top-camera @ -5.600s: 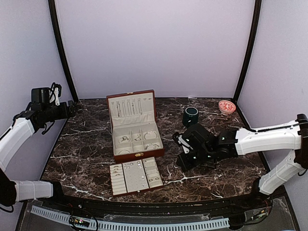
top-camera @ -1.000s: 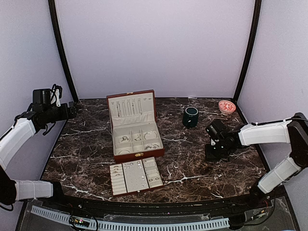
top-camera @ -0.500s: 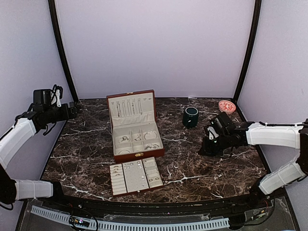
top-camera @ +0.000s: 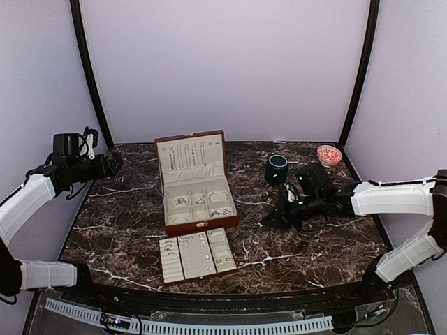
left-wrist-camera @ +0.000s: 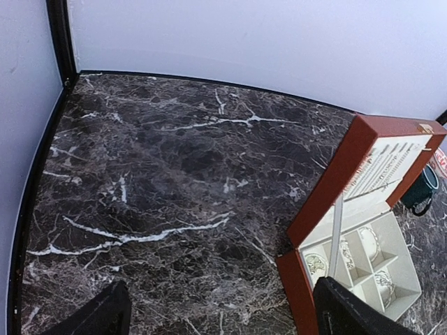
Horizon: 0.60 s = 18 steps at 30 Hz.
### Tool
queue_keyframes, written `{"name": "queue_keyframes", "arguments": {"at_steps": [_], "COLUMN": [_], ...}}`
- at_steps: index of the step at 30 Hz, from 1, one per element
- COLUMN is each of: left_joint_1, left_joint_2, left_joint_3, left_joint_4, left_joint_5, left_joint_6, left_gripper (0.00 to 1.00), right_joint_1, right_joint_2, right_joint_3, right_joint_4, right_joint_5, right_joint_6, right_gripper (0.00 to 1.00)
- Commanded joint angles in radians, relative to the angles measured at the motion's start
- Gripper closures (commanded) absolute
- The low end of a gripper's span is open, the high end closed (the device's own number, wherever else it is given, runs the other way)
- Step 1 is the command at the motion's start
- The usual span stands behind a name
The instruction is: Organize the mixed jewelry
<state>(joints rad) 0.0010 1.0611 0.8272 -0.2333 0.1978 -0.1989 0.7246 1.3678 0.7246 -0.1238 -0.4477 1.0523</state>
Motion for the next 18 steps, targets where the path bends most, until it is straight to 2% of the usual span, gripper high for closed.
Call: {"name": "queue_keyframes", "arguments": {"at_steps": [1,7,16,18], "left_joint_1": [-0.059,-0.079,-0.088,-0.089], "left_joint_2": [-0.042,-0.039,-0.065,-0.070], "left_joint_3": [-0.016,-0.019,-0.029,-0.030], "left_joint_4": [0.020,0.036,0.051,0.052], "left_joint_5": [0.018,0.100,0.137,0.145], "left_joint_6": [-0.007,-0.034,-0.048,-0.052], "left_gripper": [0.07,0.07,0.07,0.07], "right_joint_1": [0.079,0.159,0.259,0.275], "right_joint_2": [0.067,0.167,0.331,0.363], "right_joint_3": [0.024,0.065,0.160,0.179], "right_joint_4": [0.131,0.238,0.338,0.350], "right_joint_5": [-0.042,-0.068,-0.075,-0.111], "right_joint_6": [0.123,0.193,0.212,0.287], "right_gripper": [1.00,1.00,1.00,1.00]}}
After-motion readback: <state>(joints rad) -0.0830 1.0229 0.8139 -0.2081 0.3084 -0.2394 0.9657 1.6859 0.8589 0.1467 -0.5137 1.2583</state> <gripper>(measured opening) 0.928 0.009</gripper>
